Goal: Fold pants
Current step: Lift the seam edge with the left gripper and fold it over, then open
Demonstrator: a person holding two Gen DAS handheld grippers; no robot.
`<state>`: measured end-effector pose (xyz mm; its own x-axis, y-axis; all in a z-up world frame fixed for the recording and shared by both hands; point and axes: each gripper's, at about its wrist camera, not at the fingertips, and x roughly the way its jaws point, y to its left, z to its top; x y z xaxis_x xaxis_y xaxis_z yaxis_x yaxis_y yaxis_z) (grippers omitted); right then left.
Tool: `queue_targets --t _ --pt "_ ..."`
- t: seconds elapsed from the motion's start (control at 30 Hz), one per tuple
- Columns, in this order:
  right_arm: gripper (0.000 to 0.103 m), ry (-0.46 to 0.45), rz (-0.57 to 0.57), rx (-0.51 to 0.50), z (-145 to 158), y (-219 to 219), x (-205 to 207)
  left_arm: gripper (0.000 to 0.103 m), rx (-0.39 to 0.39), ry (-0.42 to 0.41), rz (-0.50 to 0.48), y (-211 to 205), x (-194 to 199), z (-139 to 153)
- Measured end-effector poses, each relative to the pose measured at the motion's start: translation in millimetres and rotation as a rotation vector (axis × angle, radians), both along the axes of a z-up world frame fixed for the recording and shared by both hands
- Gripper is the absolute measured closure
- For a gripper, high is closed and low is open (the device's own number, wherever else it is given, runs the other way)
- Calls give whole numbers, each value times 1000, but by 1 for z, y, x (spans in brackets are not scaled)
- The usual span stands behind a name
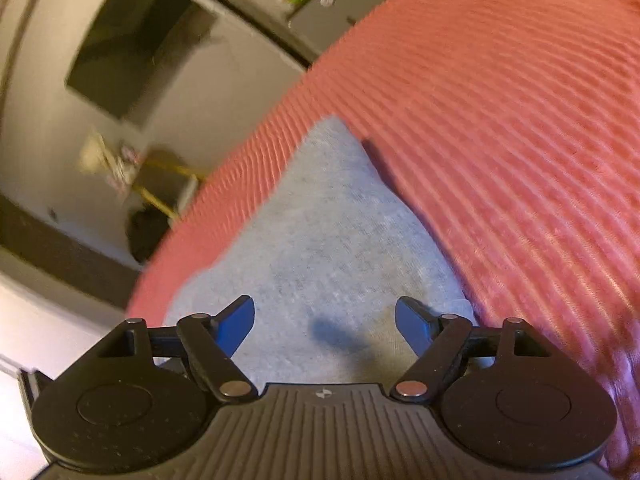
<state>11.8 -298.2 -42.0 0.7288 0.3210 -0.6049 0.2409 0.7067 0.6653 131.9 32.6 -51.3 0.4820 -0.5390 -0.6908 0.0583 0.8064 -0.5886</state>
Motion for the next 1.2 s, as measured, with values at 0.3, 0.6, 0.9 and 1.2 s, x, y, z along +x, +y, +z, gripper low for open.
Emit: queue_targets --t 0.3,0.6,0.9,1.2 --pt "60 39 70 -204 0 33 19 49 -67 -105 114 2 24 1" --pt "61 -7 59 -232 0 39 25 82 -168 -87 117 0 51 -15" --pt "70 -122 -2 -407 9 50 32 86 -126 -192 119 10 48 15" --pt "70 -93 68 -439 0 54 46 77 114 -208 152 3 53 0"
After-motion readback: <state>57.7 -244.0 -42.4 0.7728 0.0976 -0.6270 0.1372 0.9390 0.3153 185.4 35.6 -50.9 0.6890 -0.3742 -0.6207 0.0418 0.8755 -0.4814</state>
